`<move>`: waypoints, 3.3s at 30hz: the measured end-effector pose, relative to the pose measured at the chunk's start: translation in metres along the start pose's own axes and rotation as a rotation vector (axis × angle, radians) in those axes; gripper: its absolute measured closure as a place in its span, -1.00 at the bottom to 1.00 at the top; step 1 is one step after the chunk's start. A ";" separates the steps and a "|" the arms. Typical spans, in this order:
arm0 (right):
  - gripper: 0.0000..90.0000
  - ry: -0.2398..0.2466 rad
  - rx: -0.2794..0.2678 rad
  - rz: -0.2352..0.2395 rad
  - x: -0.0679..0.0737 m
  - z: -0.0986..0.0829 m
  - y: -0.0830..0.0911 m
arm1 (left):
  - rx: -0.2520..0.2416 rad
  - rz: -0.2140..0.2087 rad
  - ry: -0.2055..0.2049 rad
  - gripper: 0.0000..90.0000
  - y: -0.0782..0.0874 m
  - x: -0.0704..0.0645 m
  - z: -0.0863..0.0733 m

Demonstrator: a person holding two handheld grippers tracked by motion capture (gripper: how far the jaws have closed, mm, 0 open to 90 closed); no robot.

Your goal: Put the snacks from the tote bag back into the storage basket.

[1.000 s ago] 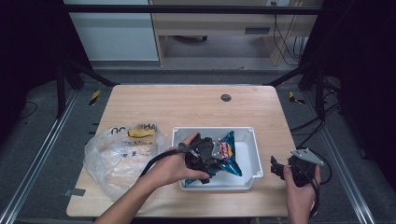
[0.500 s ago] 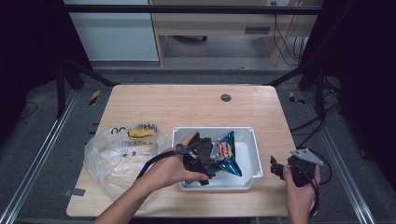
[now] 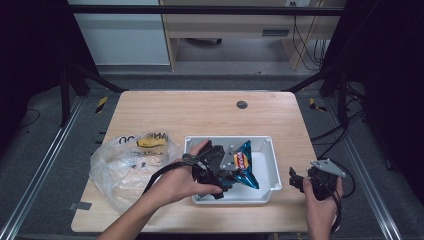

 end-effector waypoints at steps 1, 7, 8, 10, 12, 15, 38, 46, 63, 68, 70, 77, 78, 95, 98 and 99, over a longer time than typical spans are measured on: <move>-0.88 0.000 0.000 0.000 0.000 0.000 0.000 | -0.004 0.004 0.001 -0.90 0.002 0.001 0.001; -0.88 0.002 0.000 0.000 0.000 0.000 0.000 | -0.056 0.044 0.014 -0.90 0.012 0.002 0.004; -0.88 0.002 0.000 0.000 0.000 0.000 0.000 | -0.063 0.049 0.016 -0.90 0.014 0.003 0.004; -0.89 0.005 -0.001 -0.001 0.000 0.000 0.000 | -0.073 0.058 0.016 -0.90 0.018 0.003 0.005; -0.88 0.005 0.000 -0.001 0.000 0.000 0.000 | -0.086 0.066 0.022 -0.90 0.022 0.003 0.005; -0.89 0.006 0.001 0.001 0.000 0.000 0.000 | -0.102 0.079 0.035 -0.90 0.027 0.004 0.006; -0.88 0.008 0.001 -0.001 0.001 0.000 0.001 | -0.165 0.211 0.108 -0.90 0.070 0.016 -0.028; -0.88 0.004 0.003 -0.002 0.001 0.000 0.001 | -0.172 0.238 0.140 -0.92 0.080 0.019 -0.046; -0.89 0.007 0.005 -0.007 0.002 -0.001 0.001 | -0.164 0.273 0.209 -0.92 0.086 0.021 -0.099; -0.88 0.010 0.004 -0.008 0.002 -0.001 0.001 | -0.160 0.279 0.240 -0.92 0.086 0.023 -0.116; -0.88 0.011 0.005 -0.007 0.002 -0.001 0.001 | -0.152 0.286 0.244 -0.92 0.085 0.025 -0.123; -0.88 0.009 0.006 -0.007 0.002 -0.001 0.002 | -0.144 0.293 0.278 -0.92 0.085 0.028 -0.143; -0.89 0.009 0.006 -0.007 0.002 -0.001 0.002 | -0.142 0.296 0.282 -0.92 0.084 0.028 -0.146; -0.88 0.009 0.006 -0.009 0.003 -0.001 0.002 | -0.106 0.334 0.357 -0.92 0.086 0.037 -0.194; -0.89 0.014 0.004 -0.011 0.002 -0.001 0.002 | -0.105 0.340 0.370 -0.92 0.087 0.039 -0.201; -0.88 0.014 0.004 -0.011 0.002 -0.001 0.002 | -0.105 0.341 0.374 -0.92 0.088 0.039 -0.203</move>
Point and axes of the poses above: each handheld gripper's, and its own axes: y roughly backward along the jaws, z roughly out of its top, x roughly to its left, the point moved 6 cm from there along -y, roughly forward along the jaws, and after that the axes turned 9 degrees about -x, right-handed, at the moved point
